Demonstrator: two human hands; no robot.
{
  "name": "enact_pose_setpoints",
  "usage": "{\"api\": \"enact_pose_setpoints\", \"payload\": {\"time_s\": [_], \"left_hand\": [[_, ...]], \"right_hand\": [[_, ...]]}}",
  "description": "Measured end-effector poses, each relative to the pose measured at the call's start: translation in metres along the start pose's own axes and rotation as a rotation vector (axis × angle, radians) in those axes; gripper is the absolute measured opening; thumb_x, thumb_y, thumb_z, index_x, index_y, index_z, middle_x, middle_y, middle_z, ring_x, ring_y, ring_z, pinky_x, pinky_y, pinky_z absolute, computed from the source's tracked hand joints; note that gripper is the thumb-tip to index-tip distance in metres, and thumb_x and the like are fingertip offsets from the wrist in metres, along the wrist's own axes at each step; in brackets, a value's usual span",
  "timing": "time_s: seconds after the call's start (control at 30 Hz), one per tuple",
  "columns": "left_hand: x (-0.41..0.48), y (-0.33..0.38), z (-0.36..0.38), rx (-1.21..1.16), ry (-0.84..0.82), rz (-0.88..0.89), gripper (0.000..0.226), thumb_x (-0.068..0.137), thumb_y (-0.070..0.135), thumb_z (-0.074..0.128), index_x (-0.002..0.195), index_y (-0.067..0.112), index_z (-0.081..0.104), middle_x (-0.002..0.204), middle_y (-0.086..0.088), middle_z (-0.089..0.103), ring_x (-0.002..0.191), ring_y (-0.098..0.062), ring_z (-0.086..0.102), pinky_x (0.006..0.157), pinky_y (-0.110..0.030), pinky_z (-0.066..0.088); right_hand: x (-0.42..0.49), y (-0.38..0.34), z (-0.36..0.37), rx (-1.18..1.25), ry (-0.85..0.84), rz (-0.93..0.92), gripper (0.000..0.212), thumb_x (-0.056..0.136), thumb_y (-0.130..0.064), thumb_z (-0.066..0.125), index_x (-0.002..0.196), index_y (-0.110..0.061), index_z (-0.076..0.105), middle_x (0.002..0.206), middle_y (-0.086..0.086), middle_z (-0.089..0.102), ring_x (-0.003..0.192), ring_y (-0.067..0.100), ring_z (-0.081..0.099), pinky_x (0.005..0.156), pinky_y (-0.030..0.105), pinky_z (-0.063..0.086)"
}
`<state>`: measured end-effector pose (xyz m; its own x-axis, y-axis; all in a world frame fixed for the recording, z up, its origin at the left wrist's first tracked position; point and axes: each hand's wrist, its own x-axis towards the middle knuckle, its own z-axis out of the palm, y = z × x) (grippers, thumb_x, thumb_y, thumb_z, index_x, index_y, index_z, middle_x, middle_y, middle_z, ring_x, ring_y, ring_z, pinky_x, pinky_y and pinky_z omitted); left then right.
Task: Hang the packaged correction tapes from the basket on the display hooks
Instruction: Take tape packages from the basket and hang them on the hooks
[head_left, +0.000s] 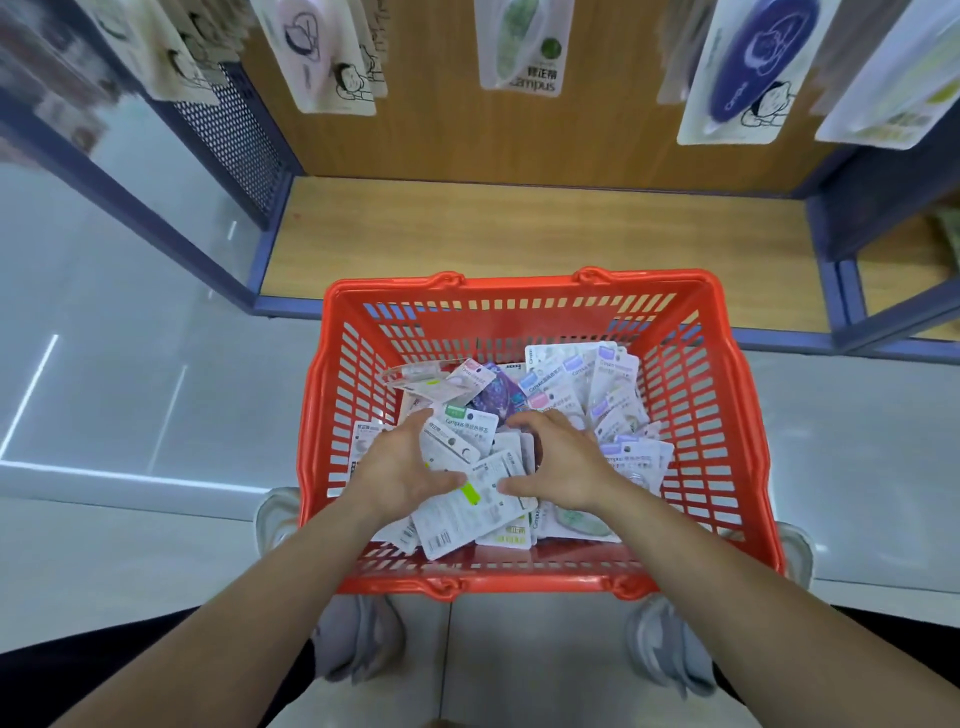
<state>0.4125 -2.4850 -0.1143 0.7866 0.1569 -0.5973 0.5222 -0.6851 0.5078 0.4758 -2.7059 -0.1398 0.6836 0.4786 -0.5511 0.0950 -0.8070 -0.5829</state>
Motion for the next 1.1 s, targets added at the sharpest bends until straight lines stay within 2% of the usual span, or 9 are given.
{"api": "enact_pose_setpoints", "payload": {"time_s": [0.07,0.13,0.3,0.53,0.7,0.87,0.97,1.03,1.1], "left_hand": [[-0.002,-0.002,-0.001,-0.041,-0.012,0.028,0.071,0.078,0.026,0.088,0.139,0.022,0.053,0.106,0.012,0.066,0.092,-0.009,0.064,0.067,-0.010,0.044],[-0.004,-0.006,-0.001,-0.072,-0.043,0.047,0.059,0.082,0.021,0.085,0.134,0.024,0.056,0.105,0.014,0.064,0.094,-0.009,0.063,0.064,-0.005,0.041],[-0.002,-0.011,-0.011,-0.120,0.026,0.031,0.041,0.086,0.020,0.082,0.123,0.022,0.065,0.112,0.004,0.071,0.105,-0.016,0.065,0.080,-0.024,0.049],[-0.008,-0.011,-0.018,-0.258,0.114,0.069,0.023,0.089,0.017,0.077,0.108,0.029,0.071,0.104,0.012,0.076,0.100,-0.009,0.071,0.091,-0.034,0.056],[-0.008,-0.010,-0.019,-0.227,0.027,0.112,0.019,0.089,0.017,0.078,0.098,0.033,0.070,0.104,0.011,0.076,0.100,-0.008,0.069,0.090,-0.029,0.053],[-0.013,-0.005,-0.009,-0.228,-0.034,0.083,0.008,0.092,0.026,0.075,0.100,0.026,0.072,0.100,0.004,0.076,0.096,-0.017,0.070,0.088,-0.036,0.053],[-0.014,-0.001,-0.009,-0.241,-0.047,0.093,0.049,0.088,0.056,0.063,0.090,0.007,0.064,0.080,-0.008,0.060,0.071,-0.027,0.053,0.068,-0.034,0.046],[-0.016,0.006,-0.011,-0.294,-0.039,0.074,0.047,0.096,0.050,0.060,0.079,0.007,0.052,0.072,-0.007,0.037,0.062,-0.016,0.035,0.055,-0.022,0.032],[-0.019,0.014,-0.012,-0.344,-0.055,0.057,0.046,0.102,0.039,0.058,0.072,0.007,0.044,0.069,-0.004,0.028,0.055,-0.011,0.028,0.052,-0.021,0.026]], "right_hand": [[-0.001,-0.002,0.003,0.015,-0.004,-0.020,0.089,0.072,-0.057,0.084,0.147,-0.035,0.042,0.144,-0.005,0.038,0.134,0.019,0.043,0.113,0.043,0.032],[-0.003,-0.005,0.007,0.014,0.014,-0.033,0.089,0.067,-0.058,0.087,0.144,-0.035,0.046,0.139,-0.008,0.038,0.131,0.016,0.043,0.109,0.040,0.038],[-0.005,-0.008,0.006,0.039,0.057,-0.013,0.074,0.073,-0.051,0.086,0.134,-0.027,0.051,0.135,-0.006,0.046,0.126,0.017,0.047,0.098,0.037,0.045],[-0.020,-0.011,0.012,-0.017,0.053,0.032,0.090,0.070,-0.054,0.086,0.138,-0.032,0.032,0.138,-0.004,0.048,0.111,0.021,0.058,0.085,0.038,0.048],[-0.024,-0.011,0.020,-0.044,0.081,-0.074,0.049,0.075,-0.048,0.085,0.113,-0.033,0.058,0.140,-0.007,0.034,0.123,0.016,0.048,0.094,0.037,0.049],[-0.023,-0.009,0.008,0.009,0.050,-0.108,0.025,0.083,-0.035,0.082,0.104,-0.026,0.072,0.151,-0.002,0.033,0.140,0.019,0.025,0.110,0.034,0.028],[-0.023,-0.017,-0.008,0.117,0.088,-0.151,0.016,0.084,-0.025,0.081,0.096,-0.024,0.070,0.121,-0.003,0.051,0.112,0.012,0.043,0.095,0.029,0.032],[-0.023,-0.022,-0.015,0.278,0.032,-0.152,0.016,0.087,-0.016,0.079,0.085,-0.019,0.063,0.091,-0.005,0.057,0.080,0.001,0.052,0.079,0.031,0.041],[-0.022,-0.025,-0.016,0.363,0.020,-0.128,0.022,0.088,-0.013,0.079,0.080,-0.021,0.060,0.084,-0.005,0.061,0.077,0.005,0.058,0.079,0.036,0.049]]}}
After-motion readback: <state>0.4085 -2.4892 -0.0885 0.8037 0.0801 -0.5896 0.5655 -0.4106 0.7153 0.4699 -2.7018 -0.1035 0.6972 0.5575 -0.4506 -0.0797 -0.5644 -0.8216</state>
